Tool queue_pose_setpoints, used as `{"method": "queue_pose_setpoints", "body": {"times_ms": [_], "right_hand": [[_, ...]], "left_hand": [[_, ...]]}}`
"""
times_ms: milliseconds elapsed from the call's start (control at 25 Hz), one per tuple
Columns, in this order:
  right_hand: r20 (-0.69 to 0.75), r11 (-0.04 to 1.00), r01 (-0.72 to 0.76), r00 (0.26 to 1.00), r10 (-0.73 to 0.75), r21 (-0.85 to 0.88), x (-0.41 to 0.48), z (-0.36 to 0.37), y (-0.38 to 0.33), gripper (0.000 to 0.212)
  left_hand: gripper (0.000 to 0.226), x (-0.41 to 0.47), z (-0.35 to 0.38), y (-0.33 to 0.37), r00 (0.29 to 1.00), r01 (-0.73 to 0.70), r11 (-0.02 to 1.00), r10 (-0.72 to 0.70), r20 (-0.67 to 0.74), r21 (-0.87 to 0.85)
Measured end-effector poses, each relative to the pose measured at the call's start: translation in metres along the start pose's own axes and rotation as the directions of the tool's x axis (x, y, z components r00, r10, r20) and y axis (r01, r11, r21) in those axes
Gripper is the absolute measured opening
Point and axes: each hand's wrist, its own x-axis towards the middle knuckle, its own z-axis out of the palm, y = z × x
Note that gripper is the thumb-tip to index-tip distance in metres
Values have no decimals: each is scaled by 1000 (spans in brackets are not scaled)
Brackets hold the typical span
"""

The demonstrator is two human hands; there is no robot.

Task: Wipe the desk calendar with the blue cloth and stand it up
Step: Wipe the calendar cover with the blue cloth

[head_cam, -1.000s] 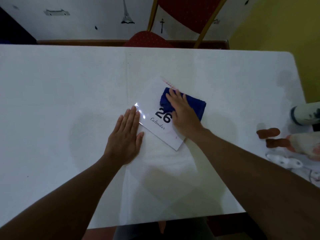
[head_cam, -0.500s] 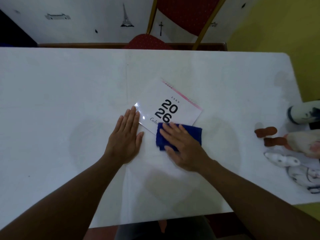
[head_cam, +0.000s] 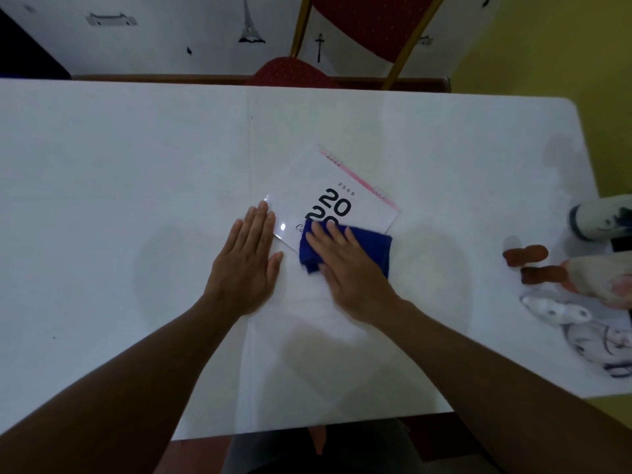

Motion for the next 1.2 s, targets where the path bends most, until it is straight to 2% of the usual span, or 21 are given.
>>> {"method": "queue_pose_setpoints", "body": {"times_ms": [120, 200, 320, 440, 520, 640, 760, 880, 960, 1080, 1200], "right_hand": [[114, 996, 94, 989, -91, -14, -26, -12, 12, 54], [137, 997, 79, 988, -76, -17, -16, -24, 24, 54], [95, 998, -8, 995, 14, -56, 41, -36, 32, 52], [97, 996, -16, 995, 25, -85, 98, -35, 26, 53], [54, 995, -24, 998, 29, -96, 104, -28, 22, 54], [36, 993, 65, 997, -62, -95, 55, -13, 14, 55], [151, 978, 204, 969, -194, -50, -1, -11, 16, 58], [266, 963, 268, 928, -261, 9, -1, -29, 31, 56], [275, 974, 223, 934, -228, 51, 30, -42, 36, 53], [177, 994, 79, 980, -92, 81, 96, -52, 39, 53], [111, 995, 63, 991, -72, 78, 133, -47, 34, 52]], "left_hand": [[68, 0, -2, 1, 1000, -3, 1000, 3, -2, 0], [68, 1, -2, 1, 1000, -9, 1000, 9, -12, 4], [67, 1, -2, 1, 1000, -18, 1000, 18, -21, -10], [67, 1, -3, 1, 1000, -21, 1000, 21, -11, -14], [67, 1, -4, 2, 1000, -15, 1000, 15, 2, -15], [67, 0, -4, 2, 1000, -2, 1000, 3, 12, -20], [68, 0, -4, 2, 1000, -12, 1000, 12, 12, -19], [68, 1, -5, 2, 1000, -11, 1000, 11, 15, 1], [67, 2, -5, 1, 1000, -19, 1000, 18, 10, 10], [68, 2, -5, 2, 1000, -26, 1000, 26, 0, 8], [69, 2, -6, 3, 1000, -15, 1000, 14, 14, 21]]}}
